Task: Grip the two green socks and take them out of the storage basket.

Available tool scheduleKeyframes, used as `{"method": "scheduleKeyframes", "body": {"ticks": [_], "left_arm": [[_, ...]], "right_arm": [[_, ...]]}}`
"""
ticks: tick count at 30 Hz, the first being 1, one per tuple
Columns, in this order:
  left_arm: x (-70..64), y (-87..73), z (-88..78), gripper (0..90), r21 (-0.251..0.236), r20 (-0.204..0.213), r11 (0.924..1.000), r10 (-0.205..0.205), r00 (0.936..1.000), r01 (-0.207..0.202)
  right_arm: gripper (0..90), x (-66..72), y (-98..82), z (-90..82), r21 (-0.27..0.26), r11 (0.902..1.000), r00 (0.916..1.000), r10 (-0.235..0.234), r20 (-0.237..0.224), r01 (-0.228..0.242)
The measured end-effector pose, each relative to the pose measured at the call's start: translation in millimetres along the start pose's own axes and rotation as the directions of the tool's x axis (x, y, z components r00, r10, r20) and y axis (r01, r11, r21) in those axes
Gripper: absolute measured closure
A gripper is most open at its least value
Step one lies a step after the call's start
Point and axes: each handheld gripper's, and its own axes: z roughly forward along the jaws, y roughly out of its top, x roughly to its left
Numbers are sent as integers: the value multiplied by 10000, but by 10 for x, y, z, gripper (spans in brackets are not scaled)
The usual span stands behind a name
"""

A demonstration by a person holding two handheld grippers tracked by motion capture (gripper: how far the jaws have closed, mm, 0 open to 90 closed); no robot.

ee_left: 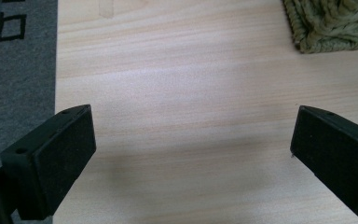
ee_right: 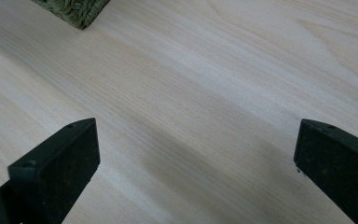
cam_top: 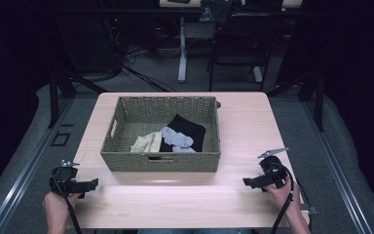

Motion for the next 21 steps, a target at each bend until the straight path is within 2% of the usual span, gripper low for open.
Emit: {"method": "scheduleKeyframes", "body": {"ticks": [5, 10, 21], "left_arm": [[-11, 13, 27, 0, 53, 80, 9999, 135, 9999, -135], [3, 18, 44, 0, 108, 37, 9999, 107, 9999, -107], [-22, 29, -37, 0, -239, -193, 9994, 257, 9995, -261]], "right_arm": [[0, 2, -5, 4, -17, 10000, 10000, -24, 26, 24], [0, -15, -4, 18, -66, 10000, 10000, 49, -40, -49], [0, 1, -24, -3, -84, 9999, 10000, 62, -31, -63]]}}
